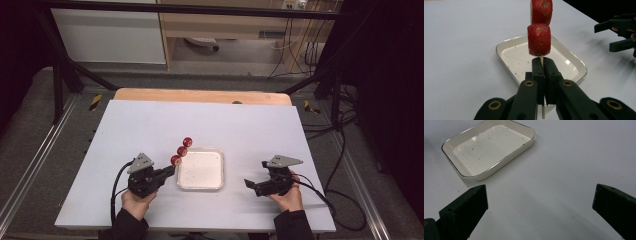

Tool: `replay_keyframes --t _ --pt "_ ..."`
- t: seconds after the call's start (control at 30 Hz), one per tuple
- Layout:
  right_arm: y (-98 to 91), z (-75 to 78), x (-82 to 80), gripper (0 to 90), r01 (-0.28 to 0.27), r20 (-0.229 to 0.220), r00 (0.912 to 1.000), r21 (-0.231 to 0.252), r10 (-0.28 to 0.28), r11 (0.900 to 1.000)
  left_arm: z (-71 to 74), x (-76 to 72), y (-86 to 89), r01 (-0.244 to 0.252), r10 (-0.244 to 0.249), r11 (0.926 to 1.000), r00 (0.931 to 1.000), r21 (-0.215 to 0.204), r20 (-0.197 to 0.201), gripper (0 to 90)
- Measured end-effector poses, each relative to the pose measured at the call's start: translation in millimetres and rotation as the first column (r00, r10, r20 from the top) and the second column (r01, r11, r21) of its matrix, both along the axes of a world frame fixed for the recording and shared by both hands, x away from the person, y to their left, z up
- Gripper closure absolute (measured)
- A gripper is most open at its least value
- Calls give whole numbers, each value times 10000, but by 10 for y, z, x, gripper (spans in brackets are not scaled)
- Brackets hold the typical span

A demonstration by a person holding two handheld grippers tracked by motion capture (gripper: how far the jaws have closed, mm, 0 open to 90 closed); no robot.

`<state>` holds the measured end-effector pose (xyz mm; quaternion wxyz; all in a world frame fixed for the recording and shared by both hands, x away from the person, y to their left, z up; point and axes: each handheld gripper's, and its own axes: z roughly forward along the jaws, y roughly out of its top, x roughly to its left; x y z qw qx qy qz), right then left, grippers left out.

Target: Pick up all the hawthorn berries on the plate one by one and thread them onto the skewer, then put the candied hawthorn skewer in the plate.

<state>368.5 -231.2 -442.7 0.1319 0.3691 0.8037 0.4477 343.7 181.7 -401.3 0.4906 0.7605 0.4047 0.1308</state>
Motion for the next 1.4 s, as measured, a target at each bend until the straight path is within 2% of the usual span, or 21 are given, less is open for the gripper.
replay_keyframes --t 0.17,0.4,0.8,0.87,0.97,1.07,1.2,1.4 --pt "-100 -33 -39 5 173 -18 9998 21 -173 9998 46 88 -123 225 -219 9991 9996 350 -169 885" --pt "-150 -64 -56 5 182 -32 9998 -87 -183 9998 32 209 -329 514 -476 9960 9975 731 -530 885" --pt "-174 -86 -91 6 205 -49 9998 -17 -205 9998 -145 328 -563 858 -656 9865 9875 1397 -1436 885" --pt "-177 -82 -96 6 201 -47 9998 -24 -201 9998 -179 333 -598 875 -625 9839 9853 1555 -1592 884" --pt "-186 -78 -99 6 245 -56 9997 35 -245 9997 -229 340 -636 915 -564 9762 9825 1966 -1776 885" --pt "-191 -78 -99 6 196 -4 9998 27 -196 9998 -271 342 -659 927 -510 9745 9784 2044 -2003 885" --pt "-197 -77 -100 6 204 -38 9998 67 -204 9998 -306 336 -689 898 -363 9652 9761 2457 -2144 885" --pt "-201 -76 -101 7 227 -49 9997 131 -226 9997 -329 335 -703 734 -119 9589 9756 2741 -2193 884"
